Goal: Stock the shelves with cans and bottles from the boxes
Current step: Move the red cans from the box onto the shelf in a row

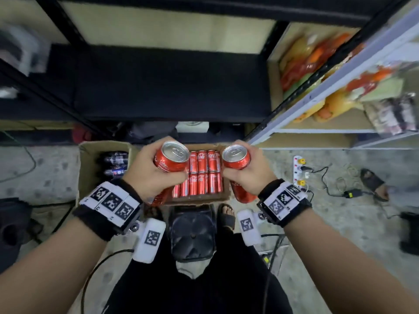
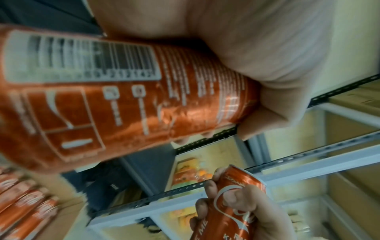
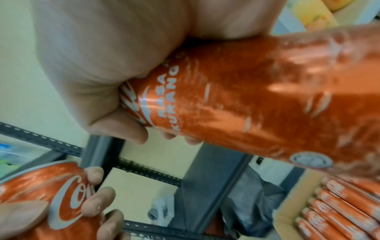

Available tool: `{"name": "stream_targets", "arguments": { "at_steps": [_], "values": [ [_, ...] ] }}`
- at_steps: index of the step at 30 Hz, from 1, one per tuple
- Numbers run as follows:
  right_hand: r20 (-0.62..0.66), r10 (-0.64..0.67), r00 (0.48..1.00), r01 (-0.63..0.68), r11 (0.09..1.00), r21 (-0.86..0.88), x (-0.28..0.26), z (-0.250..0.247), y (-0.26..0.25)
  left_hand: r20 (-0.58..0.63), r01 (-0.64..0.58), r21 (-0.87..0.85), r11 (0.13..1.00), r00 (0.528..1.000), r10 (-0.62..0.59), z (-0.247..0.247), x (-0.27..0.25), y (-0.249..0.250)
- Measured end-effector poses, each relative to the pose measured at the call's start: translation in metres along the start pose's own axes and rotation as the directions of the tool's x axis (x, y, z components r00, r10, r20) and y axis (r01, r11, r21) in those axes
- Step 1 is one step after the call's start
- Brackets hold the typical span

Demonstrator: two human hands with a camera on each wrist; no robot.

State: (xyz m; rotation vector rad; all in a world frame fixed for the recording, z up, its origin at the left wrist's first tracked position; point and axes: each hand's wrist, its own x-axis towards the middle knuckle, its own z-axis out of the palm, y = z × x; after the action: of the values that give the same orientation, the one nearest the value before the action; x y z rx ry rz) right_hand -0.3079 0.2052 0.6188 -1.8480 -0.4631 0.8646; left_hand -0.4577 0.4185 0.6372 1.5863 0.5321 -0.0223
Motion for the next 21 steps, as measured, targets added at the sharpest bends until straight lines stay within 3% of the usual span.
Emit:
{"name": "stream_targets", "arguments": {
  "at_steps": [5, 10, 15, 21],
  "values": [
    [-0.099, -0.201, 0.975, 0.201, 0.979, -0.012, -0.021, -0.015, -0.093, 0.0, -0.24, 0.041, 0.97, 0.971, 0.241, -0.015, -0.019, 0.089],
    [-0.183, -0.377, 0.908, 0.375, 0.926, -0.043, -0.032, -0.023, -0.164, -0.06, -0.41, 0.059, 0.91, 0.909, 0.414, -0.048, -0.033, 0.151],
    [-0.298, -0.486, 0.822, 0.479, 0.872, -0.102, -0.038, -0.025, -0.225, -0.076, -0.519, 0.068, 0.852, 0.849, 0.523, -0.092, -0.039, 0.201],
    [-0.47, -0.512, 0.719, 0.527, 0.842, -0.111, -0.033, -0.022, -0.276, -0.092, -0.574, -0.084, 0.815, 0.818, 0.567, -0.137, -0.028, 0.245]
  ]
}}
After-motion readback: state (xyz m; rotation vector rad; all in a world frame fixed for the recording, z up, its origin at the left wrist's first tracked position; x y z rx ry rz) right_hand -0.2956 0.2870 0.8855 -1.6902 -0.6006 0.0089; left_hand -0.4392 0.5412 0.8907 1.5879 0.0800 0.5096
